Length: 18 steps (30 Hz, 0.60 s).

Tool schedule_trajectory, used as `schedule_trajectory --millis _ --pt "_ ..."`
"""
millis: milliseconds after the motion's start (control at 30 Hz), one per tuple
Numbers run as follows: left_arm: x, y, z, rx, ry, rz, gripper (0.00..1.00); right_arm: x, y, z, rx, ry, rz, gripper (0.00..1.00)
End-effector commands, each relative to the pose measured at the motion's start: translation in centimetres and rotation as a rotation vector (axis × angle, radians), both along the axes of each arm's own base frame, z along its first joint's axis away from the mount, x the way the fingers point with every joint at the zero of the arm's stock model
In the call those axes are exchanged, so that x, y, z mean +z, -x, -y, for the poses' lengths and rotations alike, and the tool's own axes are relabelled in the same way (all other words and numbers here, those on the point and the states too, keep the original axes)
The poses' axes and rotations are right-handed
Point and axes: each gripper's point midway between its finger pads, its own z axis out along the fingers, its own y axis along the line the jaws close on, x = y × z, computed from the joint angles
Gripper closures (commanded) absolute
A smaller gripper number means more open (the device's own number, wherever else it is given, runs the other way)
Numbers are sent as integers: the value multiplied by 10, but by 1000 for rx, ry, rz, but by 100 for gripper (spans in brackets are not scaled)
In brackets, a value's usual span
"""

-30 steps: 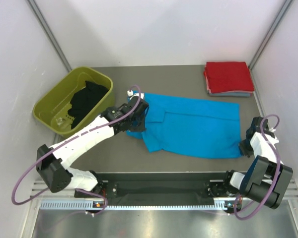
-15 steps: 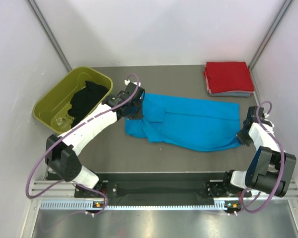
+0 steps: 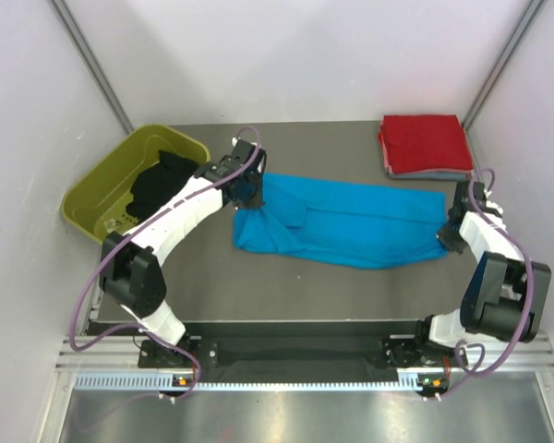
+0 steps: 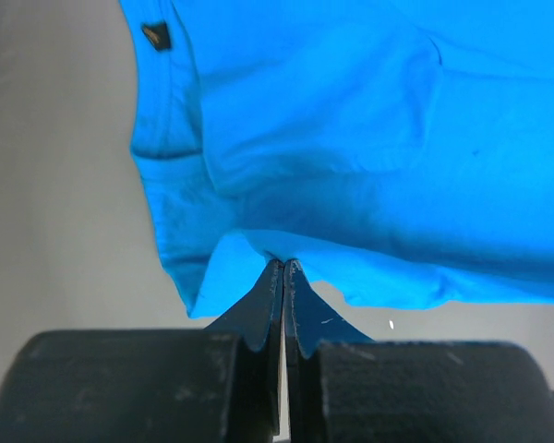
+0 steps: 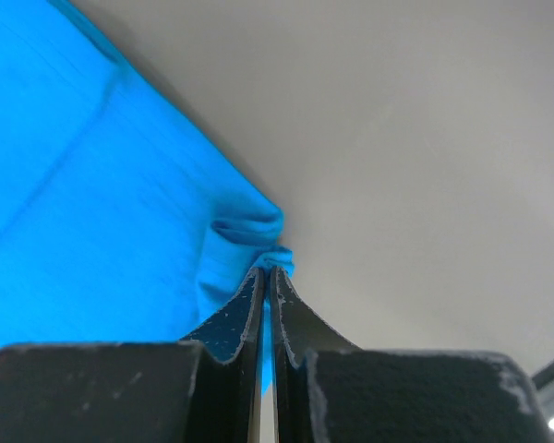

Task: Fold and stack the t-shirts
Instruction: Fold the tshirt

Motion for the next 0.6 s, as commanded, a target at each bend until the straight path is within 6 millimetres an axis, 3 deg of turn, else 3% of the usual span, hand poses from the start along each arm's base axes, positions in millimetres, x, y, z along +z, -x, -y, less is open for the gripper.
schedule_trajectory --millis 0,333,567 --pt "24 -26 4 -32 14 97 100 14 -30 13 21 56 52 100" --pt "22 -51 -6 -25 19 129 100 10 -46 4 86 21 66 100" --pt "8 -69 -4 -46 7 115 100 16 -55 15 82 63 14 100"
